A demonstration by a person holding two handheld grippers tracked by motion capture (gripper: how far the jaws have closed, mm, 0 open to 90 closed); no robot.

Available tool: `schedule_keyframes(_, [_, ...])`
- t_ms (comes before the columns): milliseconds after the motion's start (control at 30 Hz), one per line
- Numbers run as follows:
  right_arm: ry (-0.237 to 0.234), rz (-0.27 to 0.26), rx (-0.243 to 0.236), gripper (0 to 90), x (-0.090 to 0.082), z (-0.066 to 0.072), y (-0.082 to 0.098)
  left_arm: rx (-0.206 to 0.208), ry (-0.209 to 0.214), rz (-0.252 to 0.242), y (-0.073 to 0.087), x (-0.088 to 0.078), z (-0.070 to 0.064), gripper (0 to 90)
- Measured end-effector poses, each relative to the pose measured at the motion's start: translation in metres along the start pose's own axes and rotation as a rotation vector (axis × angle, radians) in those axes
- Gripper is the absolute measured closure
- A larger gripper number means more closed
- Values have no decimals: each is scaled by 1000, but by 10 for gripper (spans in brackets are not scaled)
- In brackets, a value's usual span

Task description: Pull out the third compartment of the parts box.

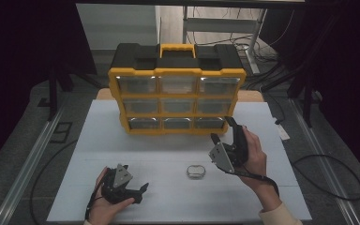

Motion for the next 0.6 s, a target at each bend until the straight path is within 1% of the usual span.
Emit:
schedule_keyframes(67, [3,3,-2,185,0,-1,0,0,-1,3,1,1,0,48])
schedule_keyframes(233, [28,9,-5,189,2,-7,-1,4,-1,6,1,0,1,48])
schedule_keyframes(433, [31,17,1,190,5,-13,1,5,1,5,1,0,0,49])
schedule_keyframes(533, [41,22,-4,191,7,-17,2,9,-1,8,1,1,-1,49])
schedule_keyframes(567, [47,24,-3,192,8,-20,2,11,-1,9,1,1,-1,49])
schedule_keyframes(600, [47,24,-3,192,8,-20,2,11,-2,9,1,1,-1,49])
Point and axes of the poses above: each handheld gripper's, and its own axes: x roughly forward along the jaws, y roughly out of its underside, z roughly to its left, the point moved 7 cm from there along x, roughly forward along the jaws
